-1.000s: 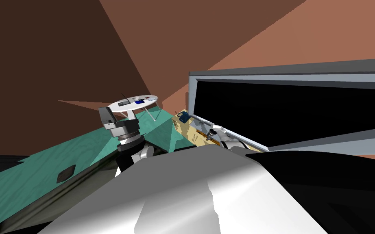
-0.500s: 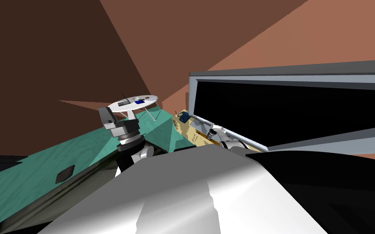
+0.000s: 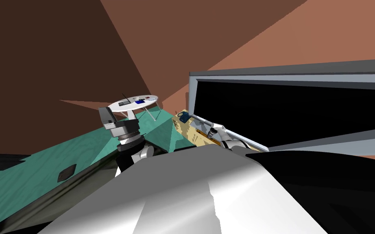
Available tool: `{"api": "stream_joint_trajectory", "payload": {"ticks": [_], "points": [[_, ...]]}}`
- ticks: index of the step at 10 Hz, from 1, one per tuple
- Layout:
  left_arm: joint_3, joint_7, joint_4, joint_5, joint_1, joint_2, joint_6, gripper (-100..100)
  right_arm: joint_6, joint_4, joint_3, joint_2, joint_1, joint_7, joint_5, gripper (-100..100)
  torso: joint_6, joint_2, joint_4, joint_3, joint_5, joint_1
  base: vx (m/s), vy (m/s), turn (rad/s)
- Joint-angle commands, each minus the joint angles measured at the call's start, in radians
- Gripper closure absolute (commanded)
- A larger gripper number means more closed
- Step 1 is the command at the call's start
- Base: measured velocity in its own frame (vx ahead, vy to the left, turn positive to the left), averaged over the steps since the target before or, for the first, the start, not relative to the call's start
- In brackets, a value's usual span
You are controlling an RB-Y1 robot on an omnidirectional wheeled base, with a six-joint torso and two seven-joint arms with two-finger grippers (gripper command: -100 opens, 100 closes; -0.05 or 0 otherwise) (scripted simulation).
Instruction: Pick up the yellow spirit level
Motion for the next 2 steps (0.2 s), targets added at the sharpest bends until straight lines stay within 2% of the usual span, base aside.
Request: {"api": "stream_joint_trajectory", "payload": {"ticks": [1,2], "points": [[0.000,0.000,0.000,0.000,0.000,0.000,0.000,0,0.000,0.000,0.000,0.000,0.000,0.000,0.000,100,0.000,0.000,0.000,0.000,0.000,0.000,0.000,0.000,0.000],[0.000,0.000,0.000,0.000,0.000,0.000,0.000,0,0.002,0.000,0.000,-0.002,-0.002,0.000,-0.001,0,0.000,0.000,0.000,0.000,0.000,0.000,0.000,0.000,0.000]]}}
